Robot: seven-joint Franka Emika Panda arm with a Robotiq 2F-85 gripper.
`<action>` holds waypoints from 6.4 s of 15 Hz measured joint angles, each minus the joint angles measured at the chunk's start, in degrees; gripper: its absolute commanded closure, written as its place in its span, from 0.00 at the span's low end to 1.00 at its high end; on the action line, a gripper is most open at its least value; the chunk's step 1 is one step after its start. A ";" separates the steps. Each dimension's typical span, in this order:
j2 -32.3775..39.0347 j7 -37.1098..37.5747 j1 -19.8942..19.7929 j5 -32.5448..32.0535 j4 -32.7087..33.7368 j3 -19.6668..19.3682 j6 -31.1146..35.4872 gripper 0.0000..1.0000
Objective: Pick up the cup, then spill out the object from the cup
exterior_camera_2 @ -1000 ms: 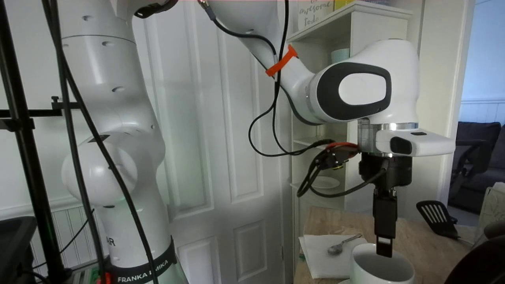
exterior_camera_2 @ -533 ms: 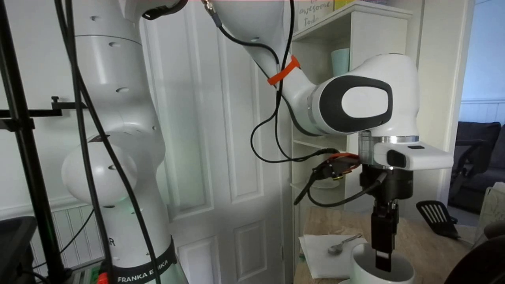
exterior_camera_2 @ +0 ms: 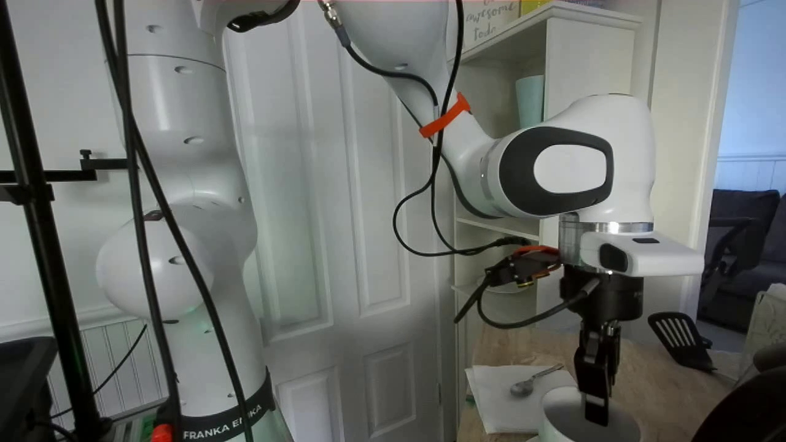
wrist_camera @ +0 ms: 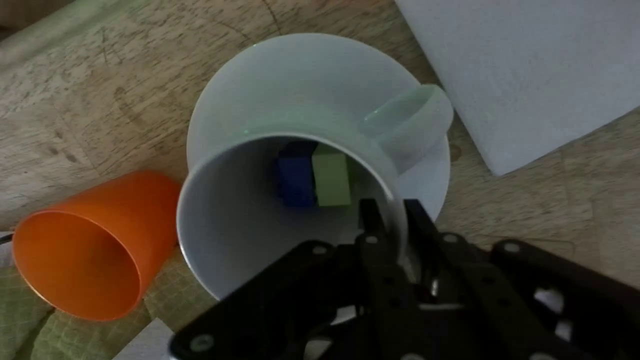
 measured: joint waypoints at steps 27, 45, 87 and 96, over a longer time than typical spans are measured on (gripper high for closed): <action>-7.49 -35.70 5.88 38.26 5.34 -0.99 -5.08 0.97; 11.44 -47.16 -0.98 57.97 18.21 -8.58 -52.34 0.90; 23.48 -84.11 -10.45 89.54 18.70 -7.35 -79.83 0.97; 24.33 -84.77 -10.54 90.95 18.76 -7.70 -81.15 0.97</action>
